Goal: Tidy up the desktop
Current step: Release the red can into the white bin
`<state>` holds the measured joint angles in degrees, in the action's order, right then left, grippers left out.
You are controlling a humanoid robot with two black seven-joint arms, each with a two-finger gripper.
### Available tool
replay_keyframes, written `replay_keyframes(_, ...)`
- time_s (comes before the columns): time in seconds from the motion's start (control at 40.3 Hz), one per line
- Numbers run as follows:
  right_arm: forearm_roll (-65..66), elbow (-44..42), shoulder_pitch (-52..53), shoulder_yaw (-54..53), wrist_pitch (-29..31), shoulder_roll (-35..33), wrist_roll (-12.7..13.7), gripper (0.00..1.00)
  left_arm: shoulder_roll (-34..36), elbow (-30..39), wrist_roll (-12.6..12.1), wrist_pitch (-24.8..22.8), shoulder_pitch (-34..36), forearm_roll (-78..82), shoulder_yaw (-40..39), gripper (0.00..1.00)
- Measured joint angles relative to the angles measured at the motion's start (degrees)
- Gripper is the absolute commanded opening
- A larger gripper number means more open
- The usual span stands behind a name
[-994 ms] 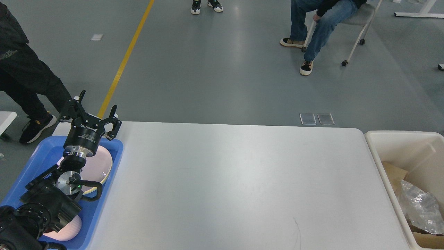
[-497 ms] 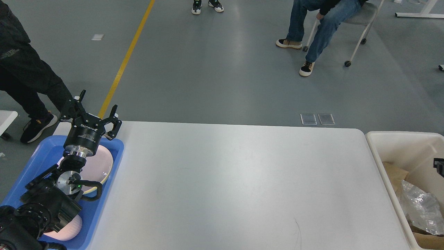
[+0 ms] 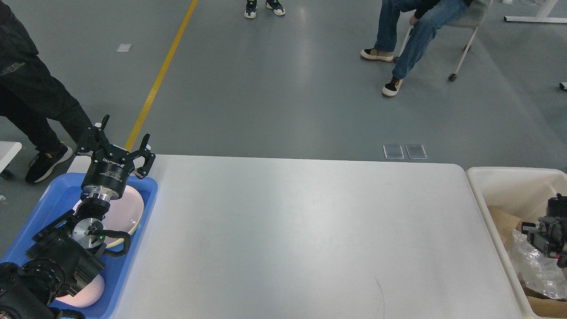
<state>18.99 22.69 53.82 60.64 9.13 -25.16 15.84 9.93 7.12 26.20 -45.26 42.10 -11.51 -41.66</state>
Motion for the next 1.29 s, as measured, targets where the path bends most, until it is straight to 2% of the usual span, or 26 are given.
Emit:
replay_keyframes(0.075,0.0,0.0,-0.2,-0.2,0.0,0.0,0.0,0.16,0.0,0.0,0.0,0.0,0.0,0.0,0.0,0.96)
replay_keyframes(0.149,0.0,0.0,-0.4,-0.3,0.0,0.0,-0.1,0.27,0.0,0.0,0.0,0.0,0.0,0.0,0.0,0.96)
replay_keyframes(0.174,0.0,0.0,-0.5,-0.3,0.0,0.0,-0.1,0.33,0.0,0.0,0.0,0.0,0.0,0.0,0.0,0.96)
replay_keyframes(0.199,0.0,0.0,-0.5,-0.4,0.0,0.0,-0.2,0.35,0.0,0.0,0.0,0.0,0.0,0.0,0.0,0.96)
replay_keyframes(0.422,0.0,0.1,-0.8,-3.0,0.0,-0.3,-0.3,0.38,0.0,0.0,0.0,0.0,0.0,0.0,0.0,0.96)
replay_keyframes(0.571,0.0,-0.1,-1.1,-3.3,0.0,-0.4,-0.3,0.55,0.0,0.0,0.0,0.0,0.0,0.0,0.0,0.96)
replay_keyframes(0.82,0.0,-0.3,-1.9,-5.2,-0.1,-0.5,-0.3,0.58,0.0,0.0,0.0,0.0,0.0,0.0,0.0,0.96)
replay_keyframes(0.944,0.0,-1.1,-2.2,-5.6,-0.1,-0.5,-0.2,0.73,0.0,0.0,0.0,0.0,0.0,0.0,0.0,0.96)
replay_keyframes(0.969,0.0,-1.2,-2.2,-5.6,-0.1,-0.5,-0.2,0.80,0.0,0.0,0.0,0.0,0.0,0.0,0.0,0.96)
replay_keyframes(0.994,0.0,-1.3,-2.2,-5.7,-0.1,-0.6,-0.2,0.96,0.0,0.0,0.0,0.0,0.0,0.0,0.0,0.96)
replay_keyframes(1.019,0.0,-1.3,-2.0,-5.7,-0.1,-0.7,-0.2,1.00,0.0,0.0,0.0,0.0,0.0,0.0,0.0,0.96)
replay_keyframes(1.292,-6.3,-1.4,2.8,-7.7,-0.1,-2.5,-0.2,1.00,0.0,0.0,0.0,0.0,0.0,0.0,0.0,0.96)
